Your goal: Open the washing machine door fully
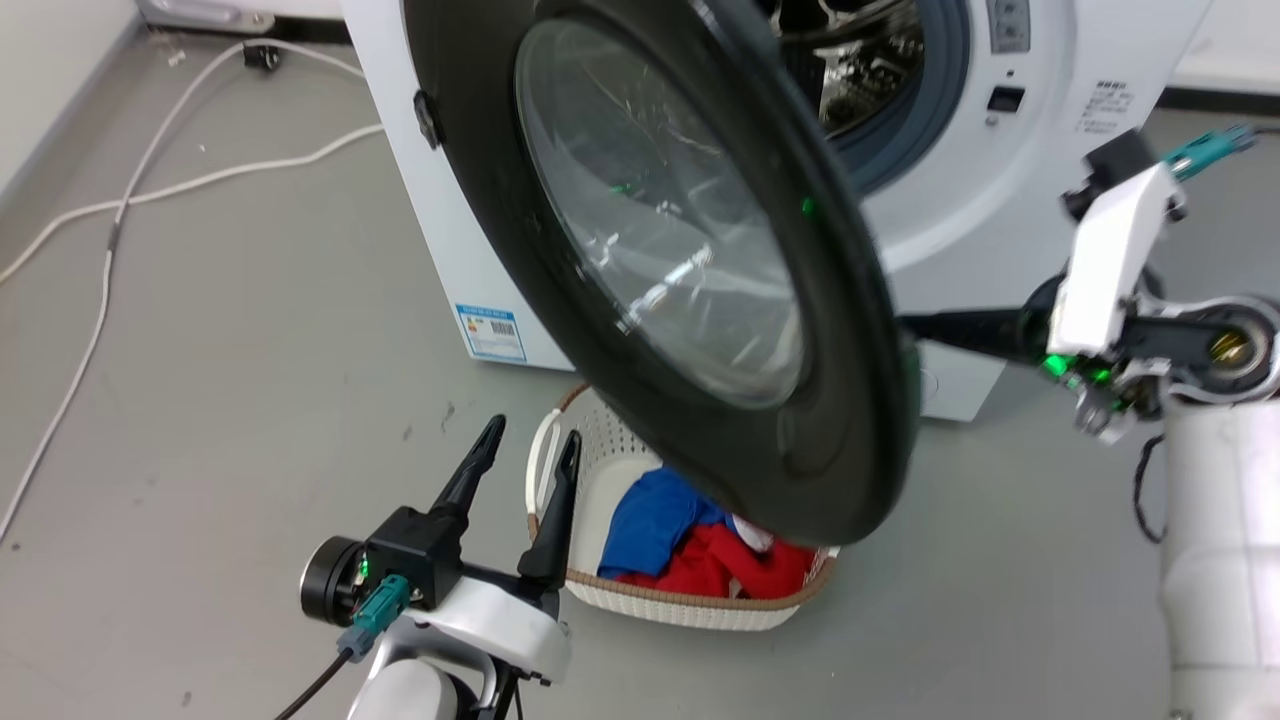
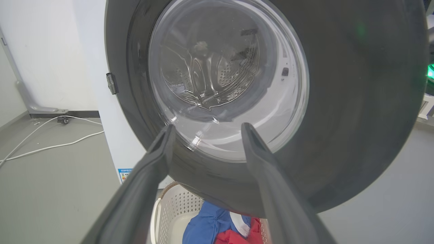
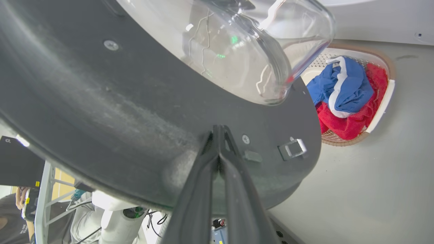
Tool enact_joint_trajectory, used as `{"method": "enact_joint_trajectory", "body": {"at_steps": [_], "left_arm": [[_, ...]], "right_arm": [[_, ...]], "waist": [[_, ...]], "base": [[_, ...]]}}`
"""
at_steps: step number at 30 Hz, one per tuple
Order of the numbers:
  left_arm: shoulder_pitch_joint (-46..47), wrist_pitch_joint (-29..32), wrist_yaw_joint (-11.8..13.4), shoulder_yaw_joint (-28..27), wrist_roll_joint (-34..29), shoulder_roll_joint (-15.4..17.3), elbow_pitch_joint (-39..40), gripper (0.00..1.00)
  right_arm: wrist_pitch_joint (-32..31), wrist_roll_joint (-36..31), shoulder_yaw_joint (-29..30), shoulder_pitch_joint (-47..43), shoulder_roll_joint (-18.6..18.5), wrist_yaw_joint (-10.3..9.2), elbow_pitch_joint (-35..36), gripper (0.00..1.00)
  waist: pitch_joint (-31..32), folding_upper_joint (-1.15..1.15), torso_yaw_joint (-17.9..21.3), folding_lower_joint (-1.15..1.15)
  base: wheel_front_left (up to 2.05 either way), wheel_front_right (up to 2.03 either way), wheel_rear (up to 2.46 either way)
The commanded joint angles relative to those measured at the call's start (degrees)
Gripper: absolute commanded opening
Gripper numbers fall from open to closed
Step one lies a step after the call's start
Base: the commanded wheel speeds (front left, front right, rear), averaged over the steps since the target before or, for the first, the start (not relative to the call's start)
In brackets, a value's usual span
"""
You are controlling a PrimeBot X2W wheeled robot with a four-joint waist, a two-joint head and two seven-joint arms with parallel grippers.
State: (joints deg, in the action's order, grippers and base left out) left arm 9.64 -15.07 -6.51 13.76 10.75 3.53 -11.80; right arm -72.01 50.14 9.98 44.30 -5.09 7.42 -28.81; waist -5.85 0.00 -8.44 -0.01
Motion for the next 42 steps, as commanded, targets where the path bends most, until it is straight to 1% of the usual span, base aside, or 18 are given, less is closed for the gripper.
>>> {"method": "enact_joint_trajectory", "body": {"at_steps": [1, 5, 10, 20, 27, 31, 36, 39, 42], "left_arm": [[-0.92, -0.14, 0.00, -0.17, -0.33, 0.39, -0.46, 1.00], [-1.68, -0.14, -0.19, -0.33, -0.10, 0.67, -1.21, 1.00], [-2.09, -0.14, -0.38, -0.37, 0.12, 0.94, -1.85, 1.00], [-2.39, -0.14, -0.38, -0.25, 0.04, 0.97, -2.26, 1.00], [-3.47, -0.14, -0.36, -0.42, 0.24, 0.88, -2.67, 1.00], [-3.04, -0.14, -0.41, -0.24, 0.31, 0.78, -3.01, 1.00], [-3.53, -0.14, -0.11, -0.93, 0.43, 0.85, -3.13, 1.00], [-3.81, -0.14, 0.04, -1.38, 0.36, 1.00, -3.27, 1.00], [-4.19, -0.14, 0.25, -1.85, 0.45, 1.21, -3.44, 1.00]], "right_arm": [[-1.04, 0.93, -1.00, -2.70, 1.46, 0.12, 1.97, 0.00], [-1.10, 2.86, -3.48, -6.64, 2.19, 0.12, 5.79, 0.00], [2.50, 7.51, -9.31, -10.46, 2.51, 0.12, 8.01, 0.00], [9.55, 12.63, -16.61, -12.54, 2.37, 0.12, 6.10, 0.00], [13.95, 15.77, -18.61, -13.95, 2.35, 0.12, 3.81, 0.00], [19.32, 18.63, -16.37, -15.39, 2.25, 0.12, 4.50, 0.00], [25.16, 18.63, -11.85, -18.68, 2.25, 0.12, 6.64, 0.00], [28.80, 18.65, -8.29, -21.14, 2.08, 0.12, 8.85, 0.00], [33.23, 17.25, -4.91, -24.07, 1.77, 0.12, 11.70, 0.00]], "waist": [[1.60, 0.00, -0.23, 0.01], [3.07, 0.00, -0.68, 0.01], [4.05, 0.00, -1.24, 0.01], [4.76, 0.00, -1.96, 0.01], [5.95, 0.00, -1.56, 0.01], [6.32, 0.00, -1.58, 0.01], [6.64, 0.00, -0.64, 0.01], [6.86, 0.00, 0.39, 0.01], [7.21, 0.00, 1.36, 0.01]], "base": [[0.00, 0.00, 0.00], [0.00, 0.00, 0.00], [0.00, 0.00, 0.00], [0.00, 0.00, 0.00], [0.00, 0.00, 0.00], [0.00, 0.00, 0.00], [0.00, 0.00, 0.00], [0.00, 0.00, 0.00], [0.00, 0.00, 0.00]]}}
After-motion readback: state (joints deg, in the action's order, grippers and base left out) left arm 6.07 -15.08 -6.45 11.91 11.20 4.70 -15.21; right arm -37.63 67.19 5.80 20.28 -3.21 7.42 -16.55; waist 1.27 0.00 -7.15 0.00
